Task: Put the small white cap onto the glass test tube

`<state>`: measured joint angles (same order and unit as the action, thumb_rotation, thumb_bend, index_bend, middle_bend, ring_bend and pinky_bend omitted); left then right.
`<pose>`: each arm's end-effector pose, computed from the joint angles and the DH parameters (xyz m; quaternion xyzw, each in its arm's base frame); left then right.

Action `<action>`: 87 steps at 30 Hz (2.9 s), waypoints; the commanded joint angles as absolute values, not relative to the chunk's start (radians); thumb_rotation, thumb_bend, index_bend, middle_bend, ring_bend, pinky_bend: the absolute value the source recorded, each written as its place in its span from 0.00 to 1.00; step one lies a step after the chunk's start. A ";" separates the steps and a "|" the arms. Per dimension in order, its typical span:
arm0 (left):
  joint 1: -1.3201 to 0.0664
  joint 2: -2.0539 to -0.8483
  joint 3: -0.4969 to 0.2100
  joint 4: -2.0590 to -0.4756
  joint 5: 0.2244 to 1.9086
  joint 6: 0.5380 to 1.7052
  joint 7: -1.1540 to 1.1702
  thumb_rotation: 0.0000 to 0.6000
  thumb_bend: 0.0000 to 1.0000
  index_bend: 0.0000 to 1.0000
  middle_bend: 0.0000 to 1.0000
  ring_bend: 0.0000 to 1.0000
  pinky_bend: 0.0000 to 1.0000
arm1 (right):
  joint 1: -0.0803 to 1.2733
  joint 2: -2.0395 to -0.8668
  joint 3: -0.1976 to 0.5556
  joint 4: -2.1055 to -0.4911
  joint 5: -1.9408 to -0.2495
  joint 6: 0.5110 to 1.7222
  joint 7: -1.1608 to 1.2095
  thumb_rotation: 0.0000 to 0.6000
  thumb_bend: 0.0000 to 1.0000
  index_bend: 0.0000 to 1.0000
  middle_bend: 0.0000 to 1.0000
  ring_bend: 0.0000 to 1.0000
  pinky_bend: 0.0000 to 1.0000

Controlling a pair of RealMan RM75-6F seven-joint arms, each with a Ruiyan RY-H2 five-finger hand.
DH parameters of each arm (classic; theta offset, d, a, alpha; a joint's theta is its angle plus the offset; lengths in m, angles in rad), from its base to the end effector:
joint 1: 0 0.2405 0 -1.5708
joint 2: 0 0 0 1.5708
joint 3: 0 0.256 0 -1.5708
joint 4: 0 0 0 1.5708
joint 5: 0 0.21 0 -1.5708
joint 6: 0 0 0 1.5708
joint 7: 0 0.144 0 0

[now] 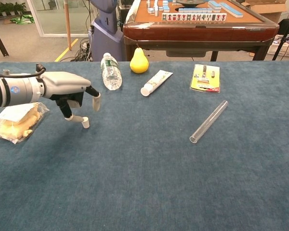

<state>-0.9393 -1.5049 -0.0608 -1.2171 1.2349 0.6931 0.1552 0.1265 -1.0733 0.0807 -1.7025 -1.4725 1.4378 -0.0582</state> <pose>-0.1599 0.3953 -0.0174 -0.8379 -0.2957 -0.2641 0.3752 -0.2915 -0.1984 0.1645 0.6029 -0.3819 0.3902 0.5817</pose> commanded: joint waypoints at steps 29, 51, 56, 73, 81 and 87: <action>-0.924 -1.551 -0.067 -1.172 1.193 0.672 0.218 1.00 0.26 0.48 1.00 1.00 1.00 | 0.117 -1.064 0.078 -1.704 -1.466 1.438 -0.048 1.00 0.18 0.14 0.22 0.19 0.18; -0.925 -1.573 -0.082 -1.131 1.200 0.664 0.203 1.00 0.29 0.52 1.00 1.00 1.00 | 0.118 -1.061 0.079 -1.700 -1.458 1.425 -0.038 1.00 0.18 0.14 0.23 0.21 0.18; -0.915 -1.563 -0.090 -1.140 1.209 0.681 0.177 1.00 0.31 0.53 1.00 1.00 1.00 | 0.123 -1.060 0.079 -1.700 -1.459 1.419 -0.036 1.00 0.18 0.14 0.23 0.21 0.18; -0.846 -1.386 -0.113 -1.389 1.233 0.807 0.160 1.00 0.31 0.53 1.00 1.00 1.00 | 0.368 -1.046 0.105 -1.712 -1.541 1.106 -0.081 1.00 0.18 0.27 0.45 0.53 0.67; -0.815 -1.314 -0.103 -1.505 1.208 0.845 0.225 1.00 0.31 0.53 1.00 1.00 1.00 | 0.540 -1.117 0.122 -1.616 -1.539 0.893 -0.038 1.00 0.19 0.35 0.76 0.91 0.99; -0.806 -1.287 -0.103 -1.536 1.174 0.848 0.252 1.00 0.31 0.53 1.00 1.00 1.00 | 0.630 -1.183 0.107 -1.534 -1.553 0.791 -0.043 1.00 0.19 0.36 0.87 1.00 1.00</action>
